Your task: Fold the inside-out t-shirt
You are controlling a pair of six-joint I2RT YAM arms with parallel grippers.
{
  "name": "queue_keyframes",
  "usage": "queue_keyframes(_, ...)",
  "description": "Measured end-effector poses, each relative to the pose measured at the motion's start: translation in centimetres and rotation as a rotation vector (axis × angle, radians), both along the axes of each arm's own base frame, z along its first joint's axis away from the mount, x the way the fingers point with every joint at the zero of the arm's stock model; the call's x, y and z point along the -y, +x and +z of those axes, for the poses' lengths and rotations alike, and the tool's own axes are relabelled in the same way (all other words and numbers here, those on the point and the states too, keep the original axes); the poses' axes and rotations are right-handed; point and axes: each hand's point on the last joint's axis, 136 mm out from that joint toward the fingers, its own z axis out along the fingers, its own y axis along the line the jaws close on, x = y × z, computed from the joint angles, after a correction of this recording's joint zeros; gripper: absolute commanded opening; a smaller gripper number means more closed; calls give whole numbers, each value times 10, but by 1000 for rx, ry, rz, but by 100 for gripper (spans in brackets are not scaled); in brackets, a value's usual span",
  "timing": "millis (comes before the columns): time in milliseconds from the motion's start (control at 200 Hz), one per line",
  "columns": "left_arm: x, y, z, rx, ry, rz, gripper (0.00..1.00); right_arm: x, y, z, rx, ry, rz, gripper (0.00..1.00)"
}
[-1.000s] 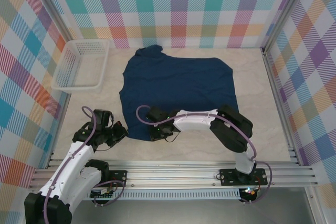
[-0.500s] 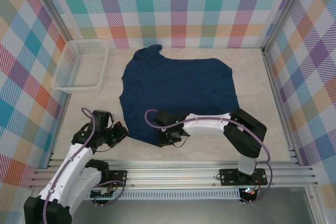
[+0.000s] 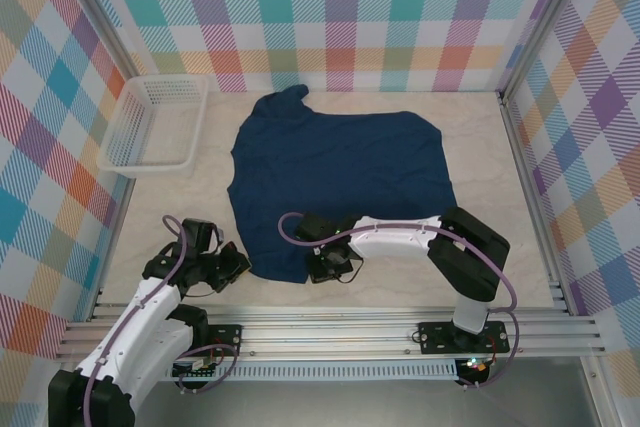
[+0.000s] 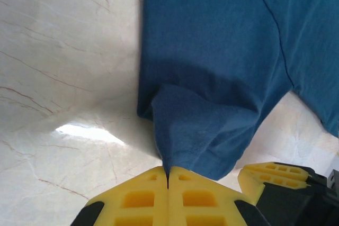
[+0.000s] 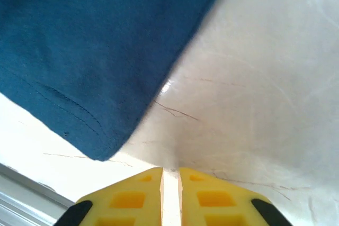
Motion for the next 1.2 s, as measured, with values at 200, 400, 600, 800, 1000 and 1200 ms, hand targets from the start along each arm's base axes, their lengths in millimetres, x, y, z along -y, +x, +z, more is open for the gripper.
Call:
queue_keyframes(200,15,-10,3,-14,-61,-62,0,7,5,12,22,6,16,18)
queue_keyframes(400,16,-11,4,-14,-65,-67,0,-13,2,25,28,96,51,35)
queue_keyframes(600,16,-10,5,-7,-67,-67,1,-21,-2,8,8,64,69,35)
queue_keyframes(800,16,-10,5,-5,-68,-67,2,-18,-3,-5,-8,29,65,8)
queue_keyframes(1000,16,-10,6,-3,-69,-68,11,-15,-4,-5,-10,31,65,0)
queue_keyframes(1200,19,-12,9,-3,-91,-71,39,9,-16,-5,-33,-12,65,0)
